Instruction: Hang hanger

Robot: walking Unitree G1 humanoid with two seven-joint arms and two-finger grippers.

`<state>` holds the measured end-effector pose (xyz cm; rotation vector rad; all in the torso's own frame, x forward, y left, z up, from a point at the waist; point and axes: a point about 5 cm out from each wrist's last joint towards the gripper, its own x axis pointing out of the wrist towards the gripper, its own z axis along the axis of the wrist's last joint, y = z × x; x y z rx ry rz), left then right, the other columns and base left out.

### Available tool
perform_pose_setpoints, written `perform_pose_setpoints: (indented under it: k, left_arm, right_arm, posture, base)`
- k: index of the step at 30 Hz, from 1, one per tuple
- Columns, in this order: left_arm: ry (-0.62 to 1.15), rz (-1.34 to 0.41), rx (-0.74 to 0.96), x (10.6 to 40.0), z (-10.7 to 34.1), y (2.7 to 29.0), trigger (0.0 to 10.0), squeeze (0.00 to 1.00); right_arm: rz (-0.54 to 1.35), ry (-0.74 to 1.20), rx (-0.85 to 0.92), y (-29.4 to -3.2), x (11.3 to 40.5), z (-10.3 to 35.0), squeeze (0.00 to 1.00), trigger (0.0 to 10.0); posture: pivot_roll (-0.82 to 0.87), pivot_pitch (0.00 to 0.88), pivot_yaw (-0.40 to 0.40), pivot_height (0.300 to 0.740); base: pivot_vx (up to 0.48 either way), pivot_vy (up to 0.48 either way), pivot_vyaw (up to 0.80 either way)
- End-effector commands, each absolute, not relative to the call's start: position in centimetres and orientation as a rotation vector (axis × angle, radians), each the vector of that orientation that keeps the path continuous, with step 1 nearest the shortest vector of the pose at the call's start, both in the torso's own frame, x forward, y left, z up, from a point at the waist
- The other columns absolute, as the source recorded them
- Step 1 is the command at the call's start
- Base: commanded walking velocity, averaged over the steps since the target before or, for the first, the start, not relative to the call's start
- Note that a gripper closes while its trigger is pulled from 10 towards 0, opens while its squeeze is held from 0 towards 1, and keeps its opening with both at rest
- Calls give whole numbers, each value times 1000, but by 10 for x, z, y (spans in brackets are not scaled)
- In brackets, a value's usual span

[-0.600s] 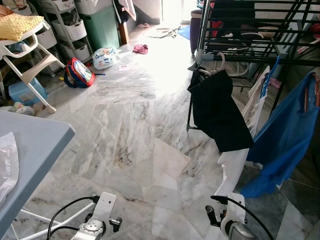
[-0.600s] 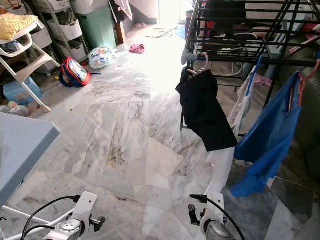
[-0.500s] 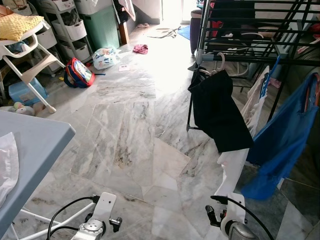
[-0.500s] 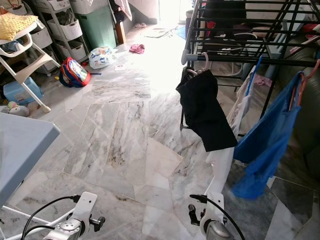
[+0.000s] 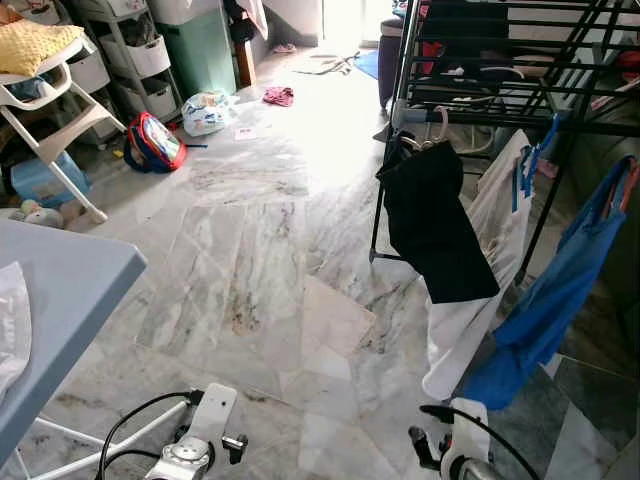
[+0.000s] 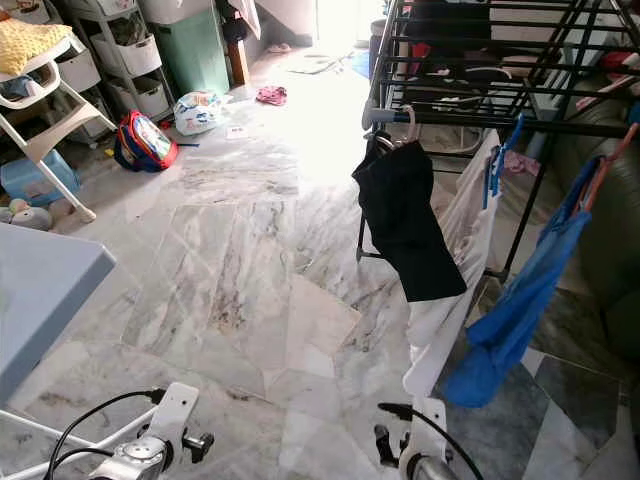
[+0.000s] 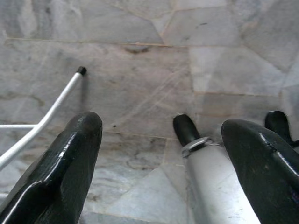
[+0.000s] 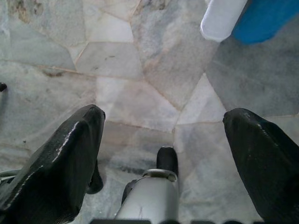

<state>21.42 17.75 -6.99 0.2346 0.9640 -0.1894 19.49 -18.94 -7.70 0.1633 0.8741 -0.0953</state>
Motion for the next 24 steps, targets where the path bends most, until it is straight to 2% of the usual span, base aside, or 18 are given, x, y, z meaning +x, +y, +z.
perform_pose_setpoints:
  k: [1, 9, 13, 21, 23, 24]
  left_arm:
    - [975, -202, 241, 212, -71, 179, 10000, 0]
    - [957, -203, 188, 213, -70, 177, 10000, 0]
    - [865, -162, 140, 230, -60, 175, 10000, 0]
    - [661, -198, 84, 272, -28, 160, 10000, 0]
    - [552, -261, 50, 294, -6, 152, 10000, 0]
    - [525, -273, 44, 299, -1, 150, 10000, 0]
  right_arm:
    - [-79, 882, 163, -187, 195, -77, 0, 10000]
    - [-69, 888, 153, -186, 195, -77, 0, 10000]
    - [-109, 845, 159, -191, 201, -73, 0, 10000]
    - [-103, 603, 140, -203, 245, -39, 0, 10000]
    - [-105, 462, 156, -209, 273, -13, 0, 10000]
    - [-97, 437, 160, -209, 277, -8, 0, 10000]
  posture:
    - [-76, 25, 57, 740]
    - [-77, 22, 56, 740]
    - [-79, 25, 51, 740]
    - [-88, 35, 39, 740]
    - [-89, 45, 39, 740]
    - [-87, 49, 39, 740]
  base:
    - [0, 0, 0]
    - [0, 0, 0]
    - [0, 0, 0]
    - [0, 0, 0]
    - [0, 0, 0]
    - [0, 0, 0]
